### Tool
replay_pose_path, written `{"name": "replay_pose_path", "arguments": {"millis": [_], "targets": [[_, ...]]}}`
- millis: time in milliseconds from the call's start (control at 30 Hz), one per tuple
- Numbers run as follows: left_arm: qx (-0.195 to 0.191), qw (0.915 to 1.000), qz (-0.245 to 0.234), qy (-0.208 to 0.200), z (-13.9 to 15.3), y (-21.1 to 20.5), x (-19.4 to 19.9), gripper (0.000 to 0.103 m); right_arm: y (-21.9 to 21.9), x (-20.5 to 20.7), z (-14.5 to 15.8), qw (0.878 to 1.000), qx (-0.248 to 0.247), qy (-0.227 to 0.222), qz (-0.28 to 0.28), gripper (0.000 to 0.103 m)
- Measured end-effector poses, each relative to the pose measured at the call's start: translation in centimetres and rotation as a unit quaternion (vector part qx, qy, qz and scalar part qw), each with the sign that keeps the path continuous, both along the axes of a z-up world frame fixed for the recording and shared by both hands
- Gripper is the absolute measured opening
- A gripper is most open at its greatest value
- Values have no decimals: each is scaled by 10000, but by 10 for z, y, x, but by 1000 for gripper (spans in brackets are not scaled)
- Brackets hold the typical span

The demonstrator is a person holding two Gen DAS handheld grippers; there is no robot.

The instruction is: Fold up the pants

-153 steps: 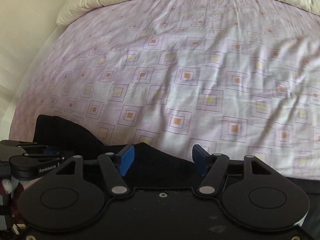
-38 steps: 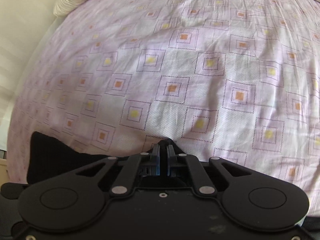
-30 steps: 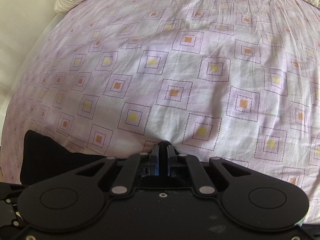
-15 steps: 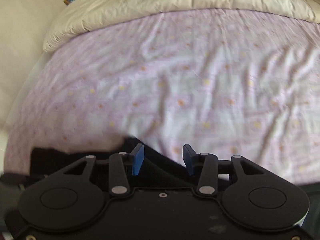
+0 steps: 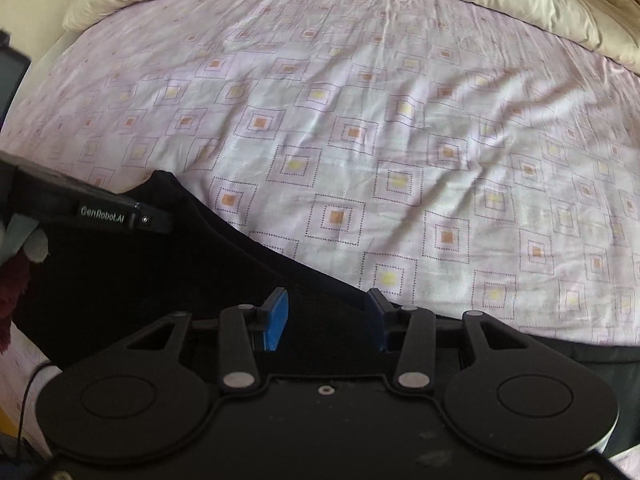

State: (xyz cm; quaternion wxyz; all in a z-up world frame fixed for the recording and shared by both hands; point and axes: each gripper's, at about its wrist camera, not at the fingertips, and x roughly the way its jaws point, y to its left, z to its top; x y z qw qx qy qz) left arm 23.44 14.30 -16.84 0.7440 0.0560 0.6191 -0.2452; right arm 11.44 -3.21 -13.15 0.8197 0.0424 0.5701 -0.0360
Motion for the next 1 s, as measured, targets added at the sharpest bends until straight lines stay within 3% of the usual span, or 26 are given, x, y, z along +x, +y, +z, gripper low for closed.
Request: {"name": "replay_pose_path", "arguments": {"millis": [133,333,433,467,567,733,833,933,1000], "targets": [[23,9999,159,44,0,0,1,16,14,16,-12,9973,-99,105,714,45],[60,9999,144,60,0,-1,2,16,31,34,-27,9836,-108,325,1769,32],[18,9998,176,51,-1,-1,2,16,31,38,-29,9793,138,438,1972,10],[2,9998,213,51,-1,0,1,16,34,37,-28,9781,149,460,2026,8],[-46,9992,400,-39,5,4,0,15,42,34,-24,9770,-83,391,2095,4],[108,9992,344,-183,3,-2,2,14,42,40,-23,9852,-284,185,1682,4],[159,9994,237,-216,3,-5,1,14,41,48,-32,9884,-222,343,1466,12],[118,9996,192,-184,9,-2,-1,14,34,44,-21,9930,-316,144,1128,48],[88,9993,147,-331,19,-2,-7,14,24,35,-8,9966,-346,-76,750,49]]}}
